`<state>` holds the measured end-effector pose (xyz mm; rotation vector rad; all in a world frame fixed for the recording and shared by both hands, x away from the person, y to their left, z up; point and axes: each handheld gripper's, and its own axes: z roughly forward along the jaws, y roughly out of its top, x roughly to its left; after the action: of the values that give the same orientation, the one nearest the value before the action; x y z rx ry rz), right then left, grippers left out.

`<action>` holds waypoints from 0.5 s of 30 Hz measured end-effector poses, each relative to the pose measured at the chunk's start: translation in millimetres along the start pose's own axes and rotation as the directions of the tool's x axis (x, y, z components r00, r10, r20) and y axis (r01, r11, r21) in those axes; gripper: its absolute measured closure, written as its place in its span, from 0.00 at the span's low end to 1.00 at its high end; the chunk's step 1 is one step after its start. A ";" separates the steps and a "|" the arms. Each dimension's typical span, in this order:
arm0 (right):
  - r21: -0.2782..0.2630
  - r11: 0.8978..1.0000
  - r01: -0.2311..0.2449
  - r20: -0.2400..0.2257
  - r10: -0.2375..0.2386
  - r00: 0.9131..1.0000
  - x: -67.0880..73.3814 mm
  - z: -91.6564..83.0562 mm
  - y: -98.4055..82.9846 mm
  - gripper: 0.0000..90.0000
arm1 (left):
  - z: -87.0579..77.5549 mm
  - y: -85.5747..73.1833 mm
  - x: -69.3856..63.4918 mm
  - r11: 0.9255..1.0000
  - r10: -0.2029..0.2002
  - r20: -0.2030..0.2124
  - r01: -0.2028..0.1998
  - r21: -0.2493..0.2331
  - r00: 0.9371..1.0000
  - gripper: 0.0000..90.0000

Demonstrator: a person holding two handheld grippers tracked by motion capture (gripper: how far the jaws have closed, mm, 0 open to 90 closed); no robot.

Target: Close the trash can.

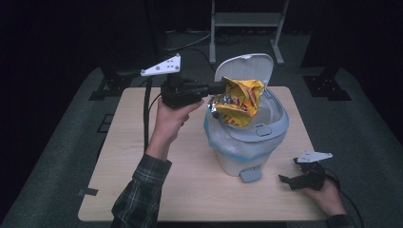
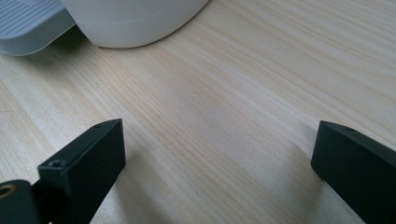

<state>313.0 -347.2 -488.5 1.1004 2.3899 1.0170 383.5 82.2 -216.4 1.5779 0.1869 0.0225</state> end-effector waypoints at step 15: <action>0.001 1.000 -0.001 0.000 0.001 1.000 0.0 0.0 0.0 0.02 | 42.0 -13.5 15.0 0.999 -0.023 0.014 0.022 0.031 1.000 1.00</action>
<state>313.0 -347.2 -488.4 1.1019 2.3903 1.0171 402.4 42.5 -232.2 1.6063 0.1949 -0.0093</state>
